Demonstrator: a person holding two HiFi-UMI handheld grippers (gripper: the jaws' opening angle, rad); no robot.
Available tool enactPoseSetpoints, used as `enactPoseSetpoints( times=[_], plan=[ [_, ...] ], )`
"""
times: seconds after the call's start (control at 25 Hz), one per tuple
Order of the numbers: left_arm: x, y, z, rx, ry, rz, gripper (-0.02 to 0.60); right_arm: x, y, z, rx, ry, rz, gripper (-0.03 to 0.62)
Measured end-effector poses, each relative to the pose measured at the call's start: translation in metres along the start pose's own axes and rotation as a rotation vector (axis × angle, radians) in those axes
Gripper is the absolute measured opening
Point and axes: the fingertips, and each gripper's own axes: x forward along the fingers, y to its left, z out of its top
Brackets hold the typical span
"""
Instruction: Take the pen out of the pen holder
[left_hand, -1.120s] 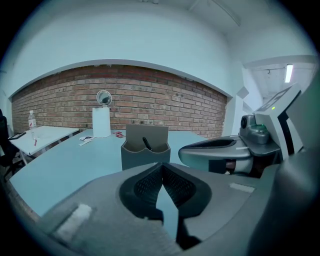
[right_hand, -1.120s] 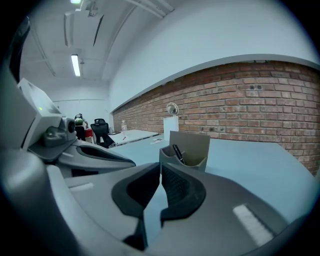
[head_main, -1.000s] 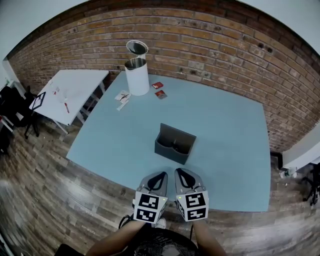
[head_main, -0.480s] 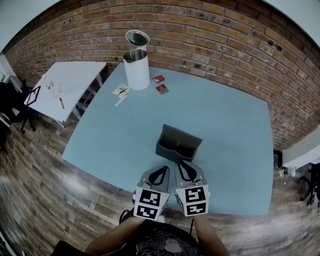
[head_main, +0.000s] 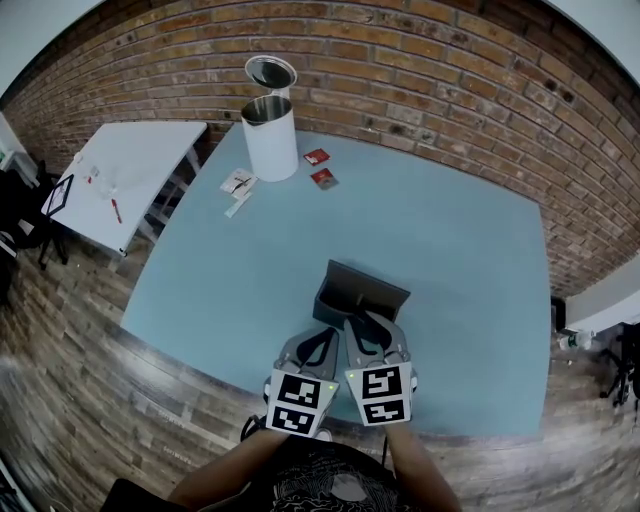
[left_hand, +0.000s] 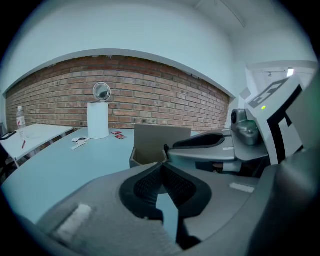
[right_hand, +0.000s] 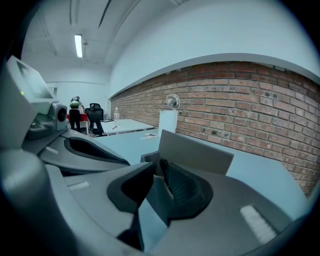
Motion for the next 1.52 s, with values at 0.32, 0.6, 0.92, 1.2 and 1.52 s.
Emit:
enactPoseSetpoints(
  times=[0.32,0.6,0.92,1.2,1.52],
  plan=[
    [0.012,0.007,-0.001,0.011,0.02,-0.036,0.0,0.015,-0.006,-0.006,-0.012,0.042,-0.04,0.124],
    [0.018,0.011,0.001,0.021,0.026,-0.057,0.0,0.022,-0.01,-0.011,-0.036,0.084,-0.084,0.082],
    [0.016,0.012,0.0,0.036,0.022,-0.075,0.0,0.017,-0.017,-0.007,-0.037,0.039,-0.128,0.044],
    [0.008,0.004,0.004,0.043,0.0,-0.083,0.0,0.002,-0.025,0.009,-0.049,-0.045,-0.173,0.043],
    [-0.003,-0.003,0.001,0.045,-0.017,-0.08,-0.001,-0.023,-0.025,0.034,-0.084,-0.162,-0.215,0.041]
  ],
)
